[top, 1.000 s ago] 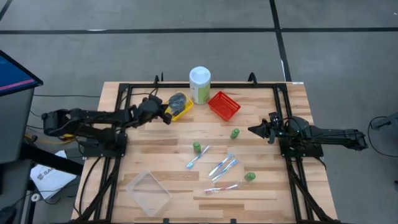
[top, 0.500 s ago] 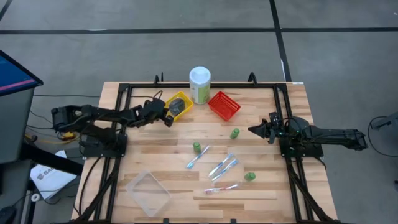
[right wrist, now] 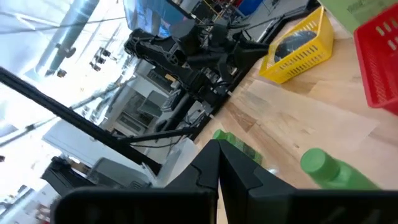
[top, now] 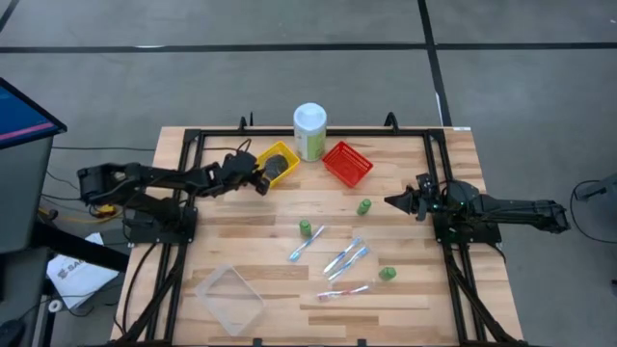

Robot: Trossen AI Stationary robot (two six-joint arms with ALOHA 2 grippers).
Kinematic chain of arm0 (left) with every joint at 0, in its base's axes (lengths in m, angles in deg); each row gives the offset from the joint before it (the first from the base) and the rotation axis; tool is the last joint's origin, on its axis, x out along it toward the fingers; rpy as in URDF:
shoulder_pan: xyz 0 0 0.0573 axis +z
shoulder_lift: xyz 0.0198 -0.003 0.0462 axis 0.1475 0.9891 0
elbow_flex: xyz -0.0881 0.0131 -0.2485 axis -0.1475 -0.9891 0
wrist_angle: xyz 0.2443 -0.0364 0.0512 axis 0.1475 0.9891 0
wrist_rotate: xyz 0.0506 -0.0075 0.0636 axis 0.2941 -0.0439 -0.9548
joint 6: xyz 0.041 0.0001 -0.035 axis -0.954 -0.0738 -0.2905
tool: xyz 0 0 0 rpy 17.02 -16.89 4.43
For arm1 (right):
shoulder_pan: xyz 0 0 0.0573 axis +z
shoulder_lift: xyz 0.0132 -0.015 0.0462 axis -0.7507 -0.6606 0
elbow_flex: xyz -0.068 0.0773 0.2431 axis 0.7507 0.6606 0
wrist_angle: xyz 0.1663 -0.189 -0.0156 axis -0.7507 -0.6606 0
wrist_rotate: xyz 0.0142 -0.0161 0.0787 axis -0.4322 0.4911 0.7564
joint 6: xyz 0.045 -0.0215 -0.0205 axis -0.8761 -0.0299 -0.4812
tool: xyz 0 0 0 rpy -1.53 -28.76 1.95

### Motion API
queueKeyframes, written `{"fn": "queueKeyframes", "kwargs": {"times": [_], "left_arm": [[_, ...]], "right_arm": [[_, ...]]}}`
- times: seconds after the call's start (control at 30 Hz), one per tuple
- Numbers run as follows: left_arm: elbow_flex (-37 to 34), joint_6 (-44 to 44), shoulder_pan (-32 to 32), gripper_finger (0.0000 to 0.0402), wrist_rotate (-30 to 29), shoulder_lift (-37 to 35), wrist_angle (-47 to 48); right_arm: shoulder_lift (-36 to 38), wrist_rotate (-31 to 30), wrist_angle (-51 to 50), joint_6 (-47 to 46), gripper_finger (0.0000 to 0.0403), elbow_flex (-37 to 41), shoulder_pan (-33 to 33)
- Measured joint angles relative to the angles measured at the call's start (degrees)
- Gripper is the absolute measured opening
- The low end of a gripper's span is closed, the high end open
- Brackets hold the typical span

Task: Pick & Place Travel size toiletries
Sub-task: Put the top green shampoo into the red bin

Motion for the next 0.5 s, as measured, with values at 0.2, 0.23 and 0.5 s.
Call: {"fn": "queueKeyframes", "kwargs": {"times": [0.2, 0.23, 0.5], "left_arm": [[0.04, -1.41, 0.0, 0.0214, -0.22, -6.59, 0.04], [0.01, -0.81, 0.0, 0.0225, -0.24, -8.48, 0.08], [0.04, 4.53, -1.27, 0.0234, 4.55, -28.75, -0.28]], "right_arm": [[0.02, -0.79, 0.0, -0.41, 0.0023, 0.0, -1.12], [0.02, -1.31, 0.0, -0.94, 0.0033, 0.0, -1.34], [0.0, -4.66, -0.08, -0.81, 0.0127, -0.66, -4.86]]}}
